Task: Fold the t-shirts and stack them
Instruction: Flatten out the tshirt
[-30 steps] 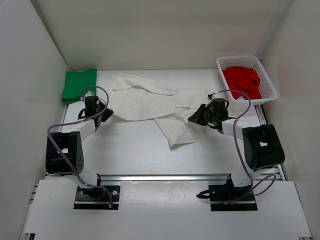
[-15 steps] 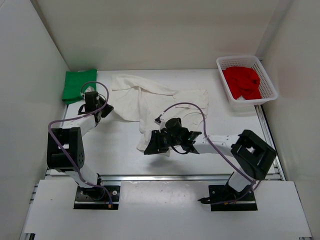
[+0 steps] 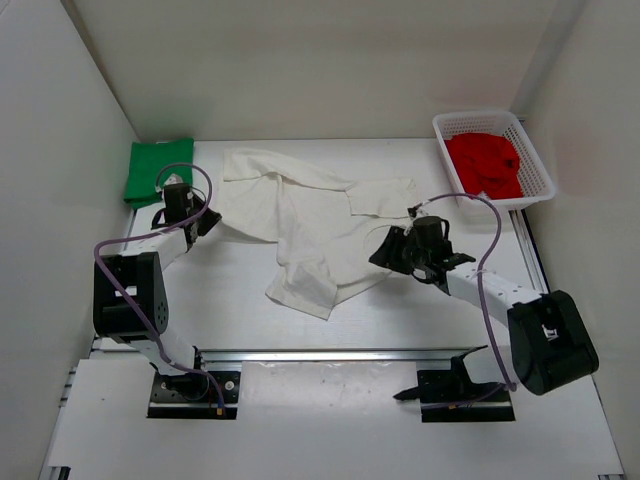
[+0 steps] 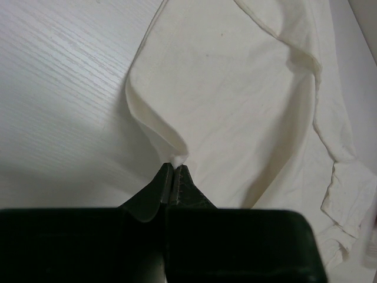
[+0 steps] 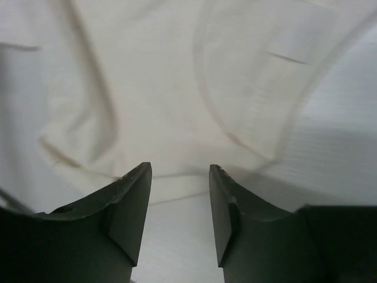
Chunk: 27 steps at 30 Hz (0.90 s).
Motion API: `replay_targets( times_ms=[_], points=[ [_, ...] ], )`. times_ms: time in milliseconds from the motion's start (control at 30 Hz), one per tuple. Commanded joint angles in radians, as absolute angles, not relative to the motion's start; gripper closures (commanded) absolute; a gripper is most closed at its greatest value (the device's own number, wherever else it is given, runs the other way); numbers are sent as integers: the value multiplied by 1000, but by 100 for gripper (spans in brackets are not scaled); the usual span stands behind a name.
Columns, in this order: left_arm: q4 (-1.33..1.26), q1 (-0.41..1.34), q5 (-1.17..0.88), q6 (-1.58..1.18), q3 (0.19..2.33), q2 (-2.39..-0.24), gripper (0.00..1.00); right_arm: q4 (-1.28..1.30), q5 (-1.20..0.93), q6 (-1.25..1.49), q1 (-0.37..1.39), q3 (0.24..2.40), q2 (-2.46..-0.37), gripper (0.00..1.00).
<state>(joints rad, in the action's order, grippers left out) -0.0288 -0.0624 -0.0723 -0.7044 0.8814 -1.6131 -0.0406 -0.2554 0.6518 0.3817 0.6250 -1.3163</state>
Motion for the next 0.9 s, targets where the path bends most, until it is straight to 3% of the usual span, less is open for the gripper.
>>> replay_targets(
  times_ms=[0,67,233,267,333,400,533,633,667,767,867],
  points=[
    [-37,-61,-78,-687,899,-1578,100,37,-204,561,285,571,-1345,56],
    [-37,-58,-83,-693,899,-1575,100,46,-204,552,284,552,-1358,49],
    [-45,-51,-98,-696,899,-1566,100,22,-210,561,299,532,-1405,47],
    [-46,-49,-92,-699,894,-1565,100,-16,-230,575,282,529,-1432,52],
    [-54,-45,-95,-698,879,-1551,100,-73,-282,591,246,558,-1507,84],
    [-46,-51,-91,-698,868,-1551,100,-81,-331,601,223,645,-1581,100],
    [-29,-44,-77,-689,838,-1508,100,-37,-310,585,141,830,-1699,100],
    [-18,-41,-72,-704,786,-1467,100,58,-258,537,85,1088,-1773,100],
    [-17,-40,-69,-713,773,-1450,100,80,-261,528,75,1130,-1790,100],
    [-34,-43,-75,-738,668,-1375,100,181,-276,473,41,1302,-1845,66],
    [-40,-46,-25,-749,585,-1310,100,175,-244,460,72,1217,-1742,50]
  ],
)
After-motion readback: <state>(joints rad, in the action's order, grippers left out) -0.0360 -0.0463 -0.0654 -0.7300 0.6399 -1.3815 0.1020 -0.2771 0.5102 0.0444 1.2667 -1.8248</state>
